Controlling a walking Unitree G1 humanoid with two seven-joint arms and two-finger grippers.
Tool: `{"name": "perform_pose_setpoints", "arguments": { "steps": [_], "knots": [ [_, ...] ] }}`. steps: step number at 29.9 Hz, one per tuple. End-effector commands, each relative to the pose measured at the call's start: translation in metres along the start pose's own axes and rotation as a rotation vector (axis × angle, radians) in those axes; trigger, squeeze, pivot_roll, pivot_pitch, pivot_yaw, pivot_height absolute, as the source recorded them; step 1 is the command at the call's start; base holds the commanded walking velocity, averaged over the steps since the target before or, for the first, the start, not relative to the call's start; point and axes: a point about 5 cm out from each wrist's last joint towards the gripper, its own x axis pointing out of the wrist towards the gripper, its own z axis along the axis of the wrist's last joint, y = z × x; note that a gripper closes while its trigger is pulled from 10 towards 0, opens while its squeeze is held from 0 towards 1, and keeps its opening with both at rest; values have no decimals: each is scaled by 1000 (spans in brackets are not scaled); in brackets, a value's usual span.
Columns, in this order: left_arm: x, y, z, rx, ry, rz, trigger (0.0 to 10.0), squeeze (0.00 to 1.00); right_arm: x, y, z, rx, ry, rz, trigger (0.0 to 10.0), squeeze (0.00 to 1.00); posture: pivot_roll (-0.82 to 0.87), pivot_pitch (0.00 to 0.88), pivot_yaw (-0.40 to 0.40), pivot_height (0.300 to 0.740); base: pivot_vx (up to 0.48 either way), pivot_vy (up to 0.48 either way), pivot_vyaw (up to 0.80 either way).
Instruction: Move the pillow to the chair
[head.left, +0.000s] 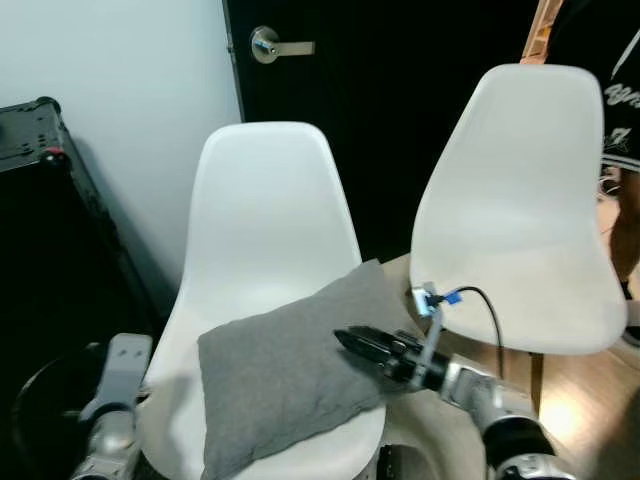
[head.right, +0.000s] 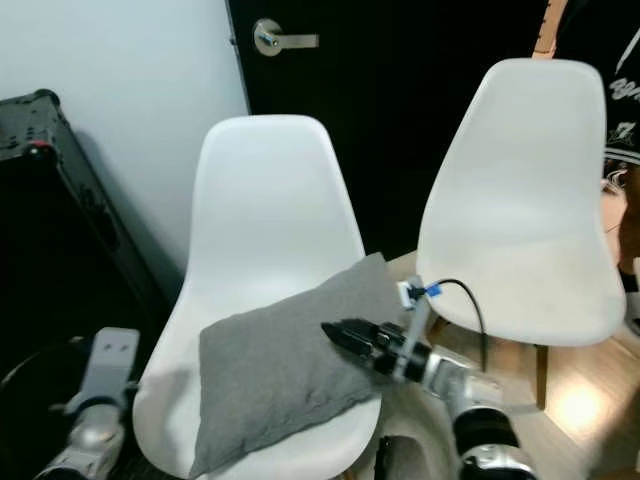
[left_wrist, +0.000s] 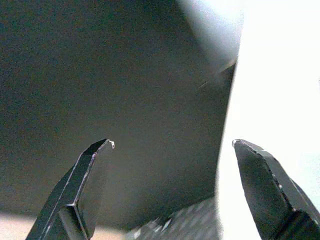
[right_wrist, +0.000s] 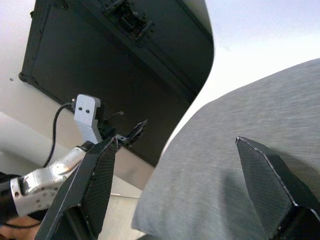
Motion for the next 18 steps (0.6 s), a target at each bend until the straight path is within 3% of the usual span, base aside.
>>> {"name": "perform_pose_setpoints", "arguments": {
  "steps": [1, 5, 6, 7, 8, 11, 14, 18],
  "knots": [
    [-1, -3, -1, -48, 18, -19, 10000, 0, 0, -4, 2, -4, -36, -51, 10000, 0, -94, 23, -4, 614, 0, 0, 0],
    [-1, -3, -1, -48, 18, -19, 10000, 0, 0, -4, 2, -4, -36, -51, 10000, 0, -94, 23, -4, 614, 0, 0, 0],
    [-6, -16, -2, -105, 41, -63, 10000, 0, 8, -2, 0, 14, -70, -72, 10000, 0, -97, 22, -4, 619, 0, 0, 0],
    [-6, -16, -2, -105, 41, -63, 10000, 0, 8, -2, 0, 14, -70, -72, 10000, 0, -97, 22, -4, 619, 0, 0, 0],
    [-12, -29, -4, -142, 63, -113, 10000, 0, 14, -1, -1, 30, -106, -103, 10000, 0, -120, 25, 2, 624, 0, 0, 0],
    [-12, -29, -4, -142, 63, -113, 10000, 0, 14, -1, -1, 30, -106, -103, 10000, 0, -120, 25, 2, 624, 0, 0, 0],
    [-21, -47, -7, -146, 86, -188, 10000, 0, 21, -2, -7, 51, -134, -167, 10000, 0, -121, 29, 3, 633, 0, 0, 0],
    [-25, -52, -8, -136, 89, -206, 10000, 0, 23, -2, -15, 56, -115, -184, 10000, 0, -113, 30, 2, 638, 0, 0, 0]
  ]
}}
